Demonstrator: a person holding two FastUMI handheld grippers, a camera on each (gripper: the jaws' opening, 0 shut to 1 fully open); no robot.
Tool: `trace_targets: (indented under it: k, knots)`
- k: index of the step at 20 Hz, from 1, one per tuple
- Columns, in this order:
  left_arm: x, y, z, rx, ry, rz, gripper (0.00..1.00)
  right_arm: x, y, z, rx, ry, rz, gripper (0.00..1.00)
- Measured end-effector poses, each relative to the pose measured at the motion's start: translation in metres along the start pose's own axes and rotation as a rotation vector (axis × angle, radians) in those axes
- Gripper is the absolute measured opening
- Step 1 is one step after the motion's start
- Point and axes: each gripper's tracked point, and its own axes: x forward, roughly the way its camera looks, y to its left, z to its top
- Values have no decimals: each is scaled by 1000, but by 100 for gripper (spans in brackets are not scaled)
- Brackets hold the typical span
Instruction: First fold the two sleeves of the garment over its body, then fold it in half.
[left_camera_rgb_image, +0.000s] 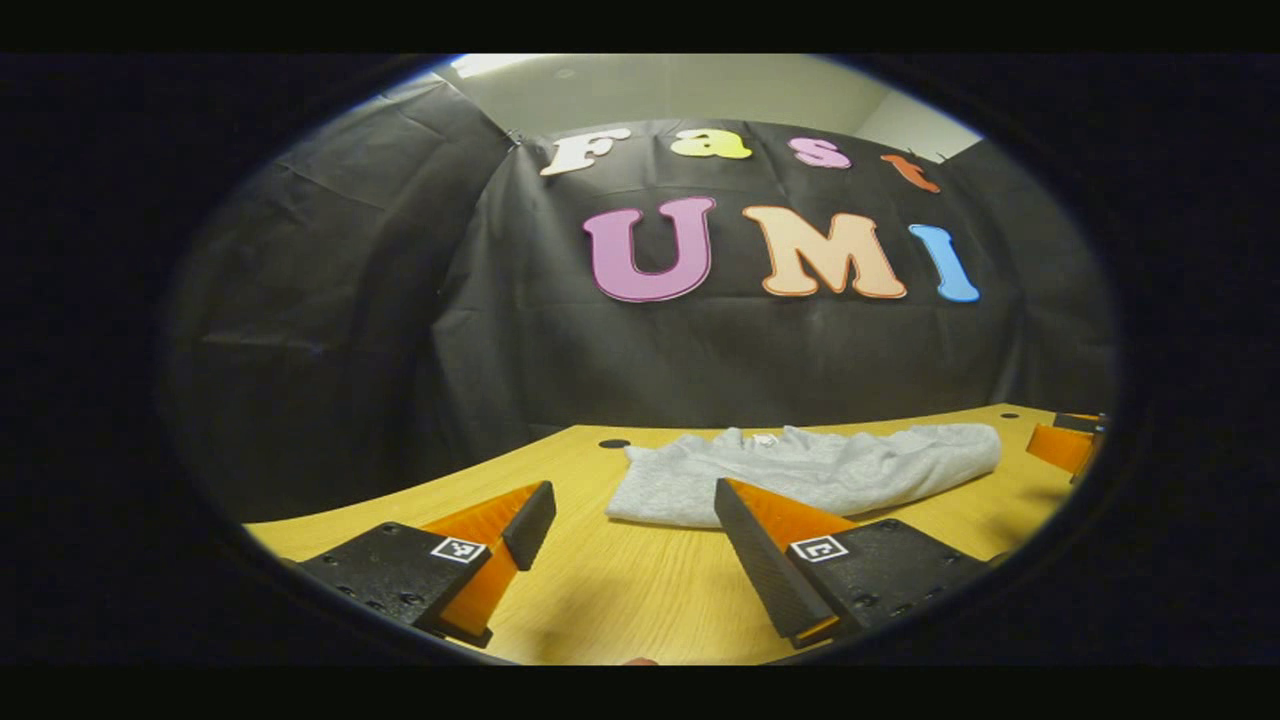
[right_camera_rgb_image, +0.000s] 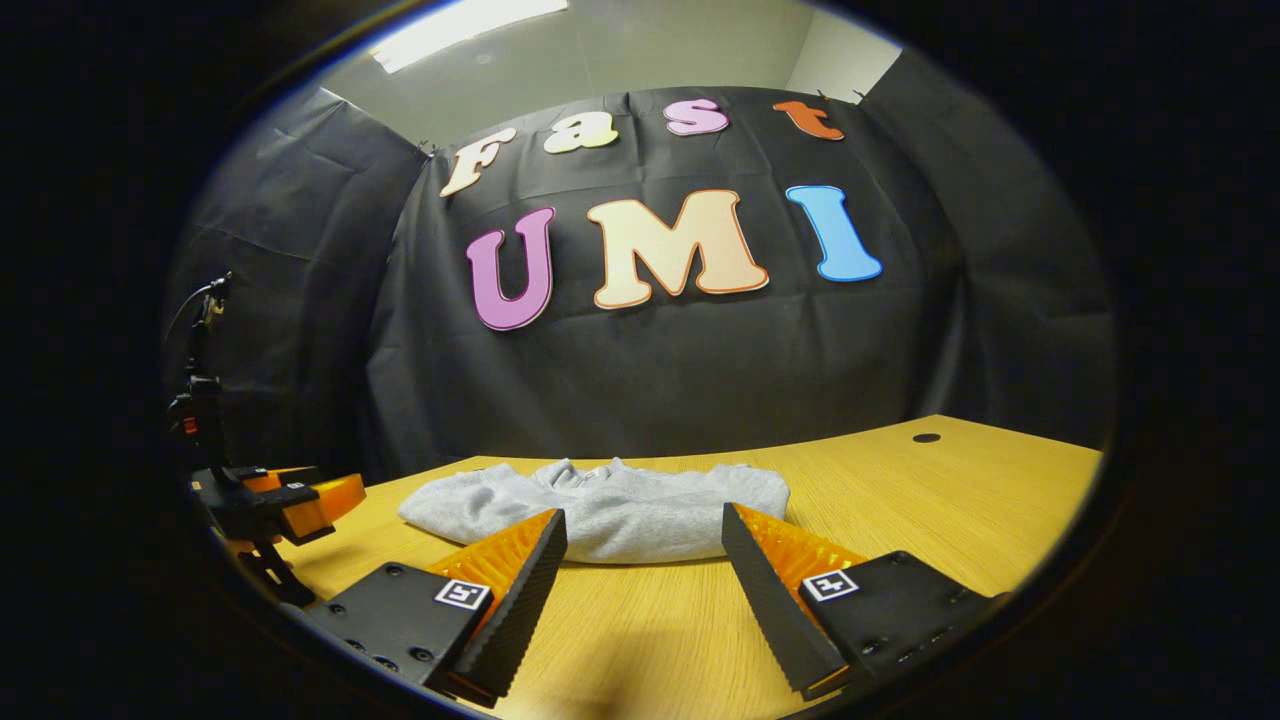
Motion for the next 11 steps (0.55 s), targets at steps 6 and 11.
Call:
trace_targets:
  k: [6,11]
  knots:
    - [1,-2,0,1,0,-10,94,1,-1,0,15,3,4,97]
    - [0,-2,0,0,-1,-10,94,1,-9,2,105,8,5,97]
